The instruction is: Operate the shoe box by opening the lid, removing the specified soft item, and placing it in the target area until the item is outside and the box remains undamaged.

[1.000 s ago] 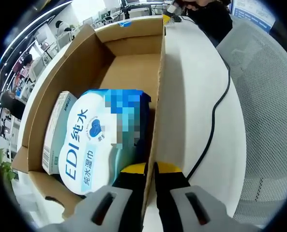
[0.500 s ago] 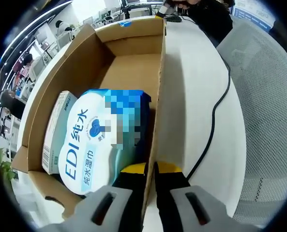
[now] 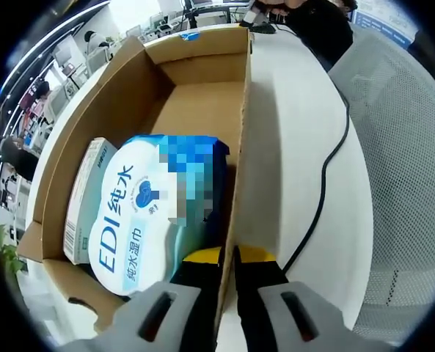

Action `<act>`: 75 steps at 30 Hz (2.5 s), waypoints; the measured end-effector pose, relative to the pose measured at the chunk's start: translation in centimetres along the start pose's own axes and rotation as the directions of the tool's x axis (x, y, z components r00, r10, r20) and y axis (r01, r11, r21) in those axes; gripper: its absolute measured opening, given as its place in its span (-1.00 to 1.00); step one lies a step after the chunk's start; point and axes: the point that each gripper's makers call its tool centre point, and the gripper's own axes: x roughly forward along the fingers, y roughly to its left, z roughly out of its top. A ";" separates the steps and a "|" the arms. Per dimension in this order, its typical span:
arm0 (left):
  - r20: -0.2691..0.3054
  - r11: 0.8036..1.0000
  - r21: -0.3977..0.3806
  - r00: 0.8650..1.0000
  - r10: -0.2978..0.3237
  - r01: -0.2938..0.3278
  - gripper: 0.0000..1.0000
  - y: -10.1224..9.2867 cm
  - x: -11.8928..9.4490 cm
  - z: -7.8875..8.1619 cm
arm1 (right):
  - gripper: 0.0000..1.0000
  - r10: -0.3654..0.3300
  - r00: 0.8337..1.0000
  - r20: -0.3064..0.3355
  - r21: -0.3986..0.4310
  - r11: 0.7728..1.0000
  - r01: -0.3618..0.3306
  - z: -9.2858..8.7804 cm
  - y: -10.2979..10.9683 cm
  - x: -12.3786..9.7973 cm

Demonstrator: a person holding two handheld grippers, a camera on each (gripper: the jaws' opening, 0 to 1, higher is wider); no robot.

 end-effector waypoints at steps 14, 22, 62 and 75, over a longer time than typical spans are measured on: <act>0.000 1.000 0.001 1.000 0.001 -0.001 -0.91 0.0 -0.1 0.0 | -0.63 -0.003 1.000 -0.010 0.004 1.000 0.003 -1.7 0.3 -0.6; 0.000 1.000 0.001 1.000 0.000 0.000 -0.91 0.0 -0.1 -0.1 | -0.65 -0.022 1.000 0.001 -0.018 1.000 0.022 -0.2 -0.2 -0.2; -0.002 1.000 -0.007 1.000 -0.003 0.003 -0.91 0.0 0.0 0.0 | -0.65 -0.009 1.000 -0.023 -0.101 0.995 0.007 7.3 -0.7 3.5; -0.002 1.000 -0.008 1.000 -0.001 0.001 -0.91 0.0 0.1 0.2 | -0.64 -0.011 1.000 -0.022 -0.100 0.995 0.009 7.1 -0.7 4.3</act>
